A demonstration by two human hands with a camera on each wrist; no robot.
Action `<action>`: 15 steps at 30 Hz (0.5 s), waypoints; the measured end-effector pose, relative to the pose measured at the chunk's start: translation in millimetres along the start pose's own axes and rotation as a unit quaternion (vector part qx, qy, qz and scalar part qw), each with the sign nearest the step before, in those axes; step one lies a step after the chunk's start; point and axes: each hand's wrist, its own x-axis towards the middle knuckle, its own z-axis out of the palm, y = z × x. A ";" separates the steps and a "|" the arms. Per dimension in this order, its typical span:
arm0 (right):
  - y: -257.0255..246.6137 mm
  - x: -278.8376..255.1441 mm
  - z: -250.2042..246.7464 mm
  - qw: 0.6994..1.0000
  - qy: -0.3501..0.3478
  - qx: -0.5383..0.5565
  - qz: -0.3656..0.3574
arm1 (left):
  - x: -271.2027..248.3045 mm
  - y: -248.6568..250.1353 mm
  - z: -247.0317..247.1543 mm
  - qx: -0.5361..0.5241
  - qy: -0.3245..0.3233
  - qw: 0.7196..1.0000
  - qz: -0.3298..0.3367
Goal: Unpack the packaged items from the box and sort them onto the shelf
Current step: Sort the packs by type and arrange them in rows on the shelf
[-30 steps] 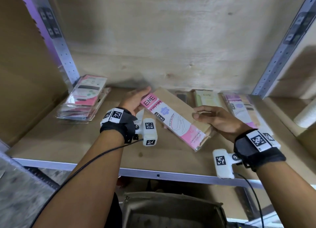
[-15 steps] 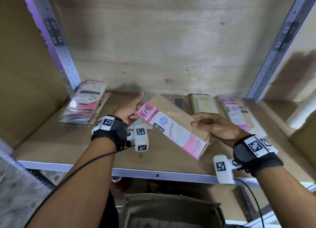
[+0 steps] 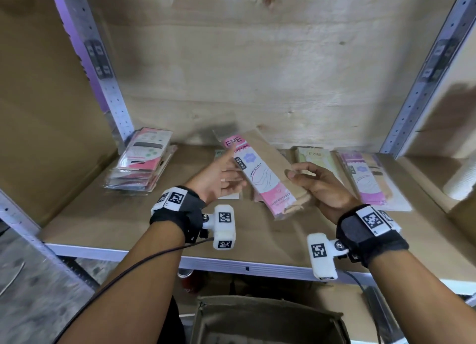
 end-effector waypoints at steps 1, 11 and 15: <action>1.8 2.1 4.8 1.000 0.001 0.003 -0.004 | -1.7 -4.3 6.5 0.043 -0.022 0.999 -0.001; 11.4 8.4 18.7 0.998 -0.030 0.037 0.041 | 9.7 -7.1 -3.5 0.009 0.024 0.996 0.089; 14.1 11.3 17.0 0.994 -0.043 0.076 0.067 | 12.2 -7.7 -10.3 0.000 0.026 0.996 0.091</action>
